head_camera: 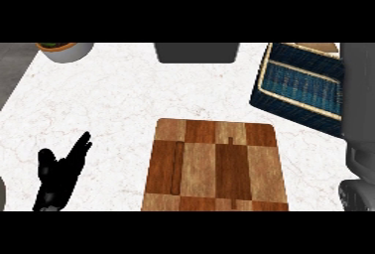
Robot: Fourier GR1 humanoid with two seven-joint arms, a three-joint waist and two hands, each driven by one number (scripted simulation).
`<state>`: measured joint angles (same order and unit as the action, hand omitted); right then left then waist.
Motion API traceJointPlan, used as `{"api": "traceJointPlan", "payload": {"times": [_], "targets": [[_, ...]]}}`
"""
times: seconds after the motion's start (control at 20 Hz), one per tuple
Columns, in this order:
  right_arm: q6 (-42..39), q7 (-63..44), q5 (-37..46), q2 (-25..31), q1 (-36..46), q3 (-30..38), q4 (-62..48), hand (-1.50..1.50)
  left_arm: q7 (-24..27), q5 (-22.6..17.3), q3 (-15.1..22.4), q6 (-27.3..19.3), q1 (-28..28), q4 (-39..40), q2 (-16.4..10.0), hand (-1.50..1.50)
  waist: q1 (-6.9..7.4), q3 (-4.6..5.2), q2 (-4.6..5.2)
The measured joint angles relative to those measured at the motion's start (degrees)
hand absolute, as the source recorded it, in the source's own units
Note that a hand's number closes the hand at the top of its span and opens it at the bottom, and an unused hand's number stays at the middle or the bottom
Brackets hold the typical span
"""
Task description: Pick the can from the cutting board and place it in the basket
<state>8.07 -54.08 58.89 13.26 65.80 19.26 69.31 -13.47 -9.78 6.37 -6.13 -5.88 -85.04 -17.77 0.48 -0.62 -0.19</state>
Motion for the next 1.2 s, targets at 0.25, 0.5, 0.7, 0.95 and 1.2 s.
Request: {"api": "traceJointPlan", "payload": {"times": [0.25,0.5,0.7,0.95,1.2], "targets": [[5.47,4.96,-4.07,0.36,-3.57,3.22,-1.91,1.5,0.23,-0.27,-0.54,0.91,-0.43,-0.32,0.07,0.0,0.12,0.01,0.04],[8.18,9.87,-7.78,1.75,-6.64,5.07,-3.87,1.5,0.37,0.35,-0.73,1.14,-0.16,0.14,0.58,0.0,0.01,-0.04,-0.05],[7.33,7.35,-3.11,4.4,-9.87,3.62,-5.54,1.5,-0.02,0.12,-1.38,1.49,-0.33,0.08,0.32,0.0,-0.33,-0.01,-0.14],[3.06,9.08,-2.6,7.09,-13.2,1.75,-5.49,-1.5,2.22,0.03,-2.31,2.87,-1.33,0.63,-0.09,0.0,-0.47,-0.07,-0.29],[1.83,11.4,-4.03,9.44,-15.82,1.71,-3.04,-1.5,1.68,0.7,-2.36,2.68,-1.0,0.75,0.6,0.0,-0.56,-0.07,-0.33]]}}
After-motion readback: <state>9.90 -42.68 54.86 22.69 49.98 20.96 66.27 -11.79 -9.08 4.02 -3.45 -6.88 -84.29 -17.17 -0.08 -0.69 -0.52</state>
